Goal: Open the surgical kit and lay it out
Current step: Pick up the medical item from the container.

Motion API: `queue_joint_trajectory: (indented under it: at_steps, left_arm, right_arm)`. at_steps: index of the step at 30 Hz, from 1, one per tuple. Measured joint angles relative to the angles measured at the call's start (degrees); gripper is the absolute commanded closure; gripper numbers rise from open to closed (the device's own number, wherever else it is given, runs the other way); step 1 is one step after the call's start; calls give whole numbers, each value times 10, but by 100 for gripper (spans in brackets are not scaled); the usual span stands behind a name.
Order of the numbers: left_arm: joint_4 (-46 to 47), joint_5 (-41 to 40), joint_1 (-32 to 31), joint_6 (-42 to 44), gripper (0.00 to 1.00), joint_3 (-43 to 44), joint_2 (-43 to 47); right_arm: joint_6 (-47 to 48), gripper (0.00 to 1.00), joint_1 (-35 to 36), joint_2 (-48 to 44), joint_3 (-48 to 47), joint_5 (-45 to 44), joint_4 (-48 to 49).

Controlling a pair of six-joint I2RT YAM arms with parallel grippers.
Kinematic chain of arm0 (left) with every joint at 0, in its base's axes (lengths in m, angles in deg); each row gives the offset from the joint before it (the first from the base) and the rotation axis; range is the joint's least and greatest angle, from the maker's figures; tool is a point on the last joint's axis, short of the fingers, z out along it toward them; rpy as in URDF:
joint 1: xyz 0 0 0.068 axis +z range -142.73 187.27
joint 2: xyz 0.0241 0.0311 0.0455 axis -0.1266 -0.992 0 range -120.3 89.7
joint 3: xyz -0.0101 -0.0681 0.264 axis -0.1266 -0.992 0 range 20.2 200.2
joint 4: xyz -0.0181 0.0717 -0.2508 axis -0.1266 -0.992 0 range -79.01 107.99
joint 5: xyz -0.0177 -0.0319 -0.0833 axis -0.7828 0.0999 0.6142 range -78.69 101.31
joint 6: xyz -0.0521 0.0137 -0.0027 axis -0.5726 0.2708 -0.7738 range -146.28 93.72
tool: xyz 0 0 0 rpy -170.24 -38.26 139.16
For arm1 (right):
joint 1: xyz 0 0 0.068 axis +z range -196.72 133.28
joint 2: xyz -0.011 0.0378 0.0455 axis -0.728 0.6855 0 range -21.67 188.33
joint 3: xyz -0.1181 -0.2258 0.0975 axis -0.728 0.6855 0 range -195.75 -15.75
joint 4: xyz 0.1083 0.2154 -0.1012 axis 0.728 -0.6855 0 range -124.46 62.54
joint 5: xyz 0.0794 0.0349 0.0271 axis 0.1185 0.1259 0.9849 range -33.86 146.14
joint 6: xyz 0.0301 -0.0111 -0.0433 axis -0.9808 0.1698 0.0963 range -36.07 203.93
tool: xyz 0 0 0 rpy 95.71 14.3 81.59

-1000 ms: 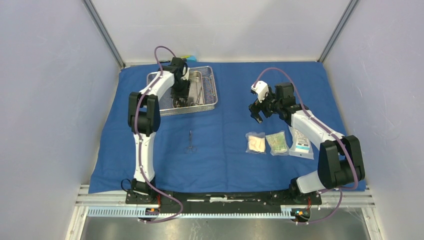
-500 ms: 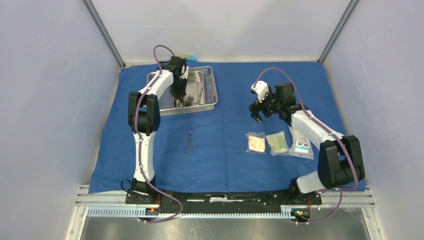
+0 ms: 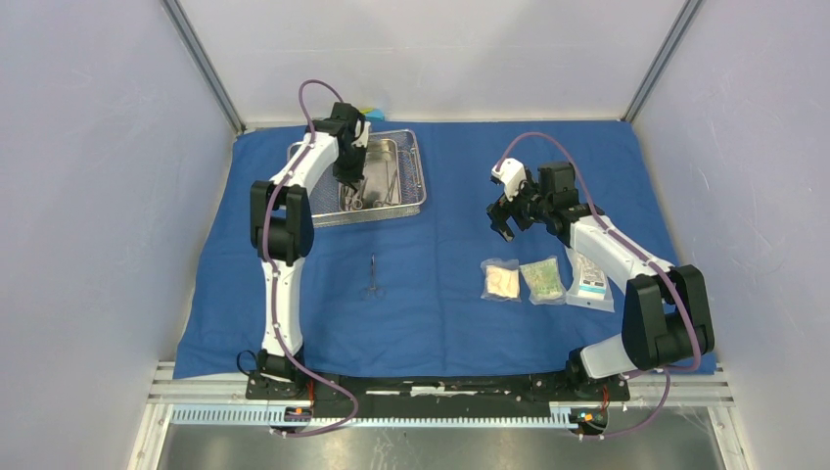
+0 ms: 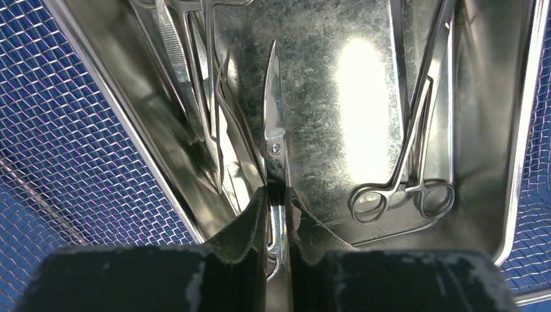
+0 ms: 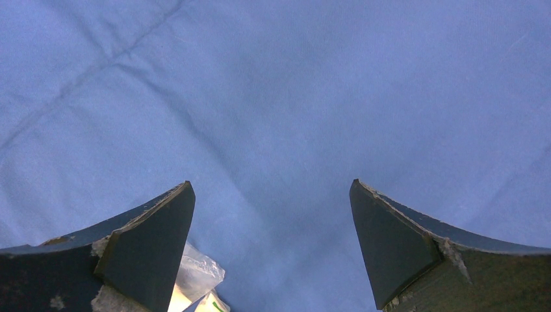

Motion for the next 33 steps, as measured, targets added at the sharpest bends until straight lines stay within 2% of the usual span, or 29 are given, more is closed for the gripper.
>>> queue_joint_trajectory:
  at_steps: [26,33]
  left_arm:
    - [3,31,4,0,98,13,24]
    - [0,51,5,0,98,16,54]
  right_arm:
    - [0,3,0,9,0,11,0]
    - [0,3,0,9,-1,12,0]
